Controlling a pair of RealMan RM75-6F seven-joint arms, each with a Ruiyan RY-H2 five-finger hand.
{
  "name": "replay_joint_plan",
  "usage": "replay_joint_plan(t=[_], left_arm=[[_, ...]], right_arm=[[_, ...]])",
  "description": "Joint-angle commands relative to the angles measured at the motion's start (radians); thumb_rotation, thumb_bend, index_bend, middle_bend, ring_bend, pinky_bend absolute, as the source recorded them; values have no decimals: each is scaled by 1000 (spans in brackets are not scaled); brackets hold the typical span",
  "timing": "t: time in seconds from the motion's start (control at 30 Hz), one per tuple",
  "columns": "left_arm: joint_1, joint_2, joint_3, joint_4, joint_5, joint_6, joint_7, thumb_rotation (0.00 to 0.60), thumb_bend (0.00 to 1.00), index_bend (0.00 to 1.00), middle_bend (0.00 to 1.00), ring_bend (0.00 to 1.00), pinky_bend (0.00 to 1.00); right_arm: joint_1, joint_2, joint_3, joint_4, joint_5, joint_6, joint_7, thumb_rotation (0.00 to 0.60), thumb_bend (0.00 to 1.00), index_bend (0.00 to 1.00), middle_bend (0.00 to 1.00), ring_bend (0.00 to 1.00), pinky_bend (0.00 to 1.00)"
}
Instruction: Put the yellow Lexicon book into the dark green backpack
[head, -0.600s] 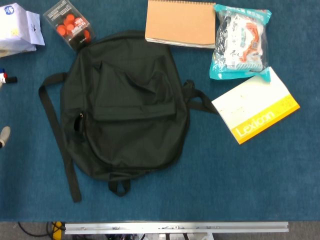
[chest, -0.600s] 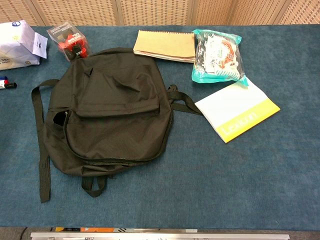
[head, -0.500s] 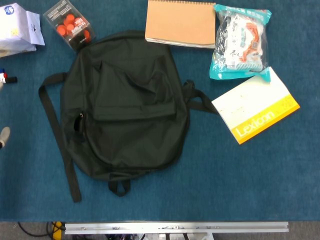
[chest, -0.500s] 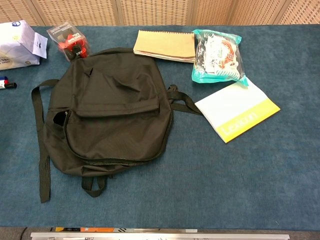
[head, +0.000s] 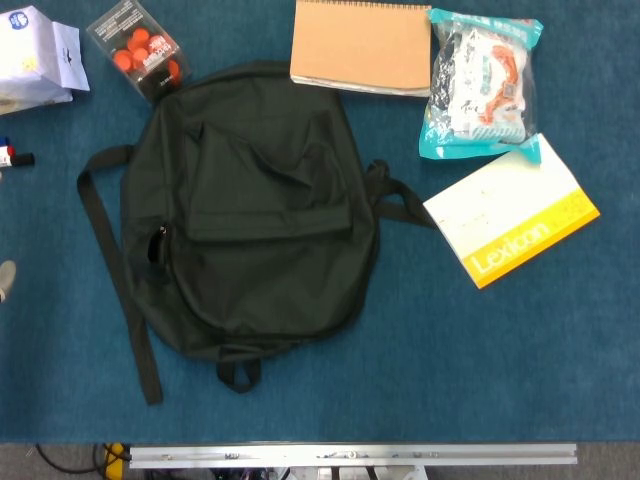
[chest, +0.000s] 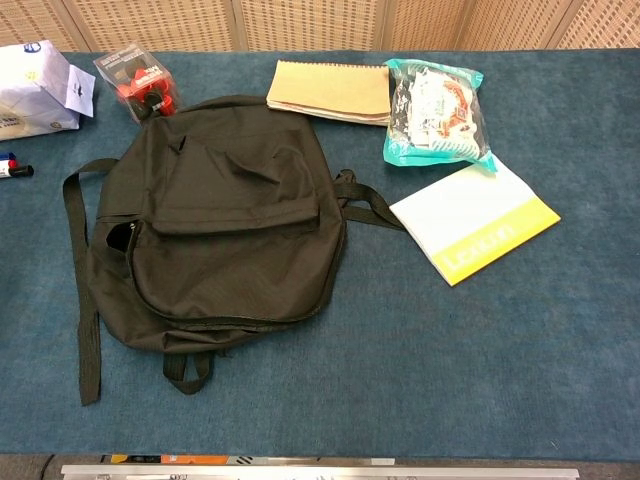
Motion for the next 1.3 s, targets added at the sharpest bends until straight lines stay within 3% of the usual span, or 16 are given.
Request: replay_joint_plan(t=[0.03, 0.37, 0.7, 1.3], left_arm=[[0, 2, 0, 0, 6, 2, -4, 592, 250, 91, 68, 61, 48], [-1, 1, 2, 2, 12, -2, -24, 590, 250, 91, 68, 61, 48], [7, -10, 8, 20, -7, -13, -44, 592, 250, 91, 68, 61, 48], [12, -19, 10, 34, -24, -27, -55, 592, 250, 91, 68, 61, 48]], right_arm=[[44, 16, -11, -6, -25, -64, -4, 600, 66, 284, 340, 216, 305], [192, -59, -17, 43, -10, -306, -65, 600, 67, 284, 340, 215, 305], [316, -193, -9, 198, 23, -476, -77, 600, 71, 284, 340, 216, 305], [398, -316, -29, 387, 77, -584, -70, 600, 72, 284, 340, 216, 305]])
